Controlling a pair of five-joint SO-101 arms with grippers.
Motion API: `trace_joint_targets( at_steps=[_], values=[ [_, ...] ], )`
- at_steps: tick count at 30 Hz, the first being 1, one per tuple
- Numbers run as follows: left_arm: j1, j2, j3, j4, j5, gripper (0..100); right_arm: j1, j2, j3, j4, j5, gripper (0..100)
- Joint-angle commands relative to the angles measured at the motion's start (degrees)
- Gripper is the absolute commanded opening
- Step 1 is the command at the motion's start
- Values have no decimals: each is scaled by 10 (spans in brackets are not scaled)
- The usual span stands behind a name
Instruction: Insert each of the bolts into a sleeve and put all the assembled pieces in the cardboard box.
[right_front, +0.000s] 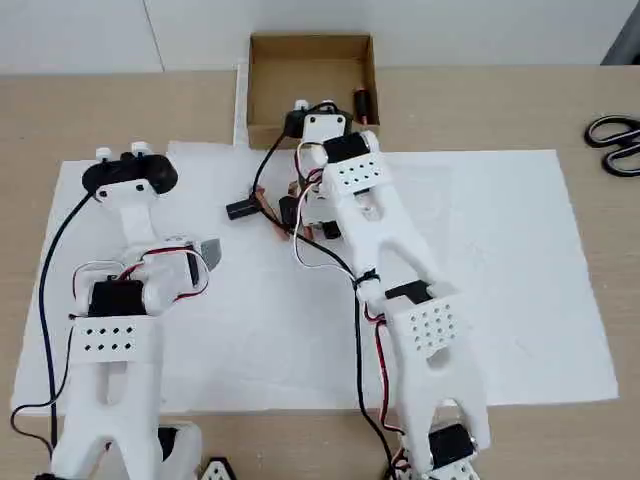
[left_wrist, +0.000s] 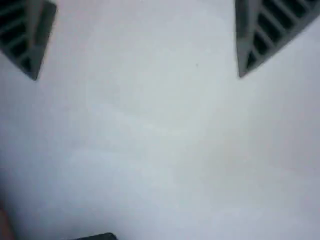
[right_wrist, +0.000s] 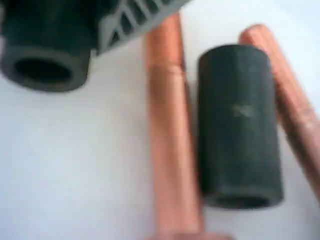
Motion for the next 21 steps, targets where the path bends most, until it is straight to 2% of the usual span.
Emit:
trace_joint_targets(
  at_steps=[1, 5, 8, 14, 18, 21],
  values=[
    [-4, -4, -3, -11, -4, 245, 21, -19, -37, 4, 5, 60],
    [2, -4, -11, -11, -4, 245, 33, -66, -81, 36, 7, 53],
    [11, -1, -29, -7, -4, 245, 33, -101, -105, 43, 37, 21],
    [36, 0, -80, 25, -4, 245, 38, -139, -109, 58, 42, 15],
    [106, 8, -121, 30, -3, 245, 71, -188, -109, 89, 42, 14],
    [159, 71, -184, 40, 1, 245, 117, -233, -109, 109, 43, 13]
  ],
)
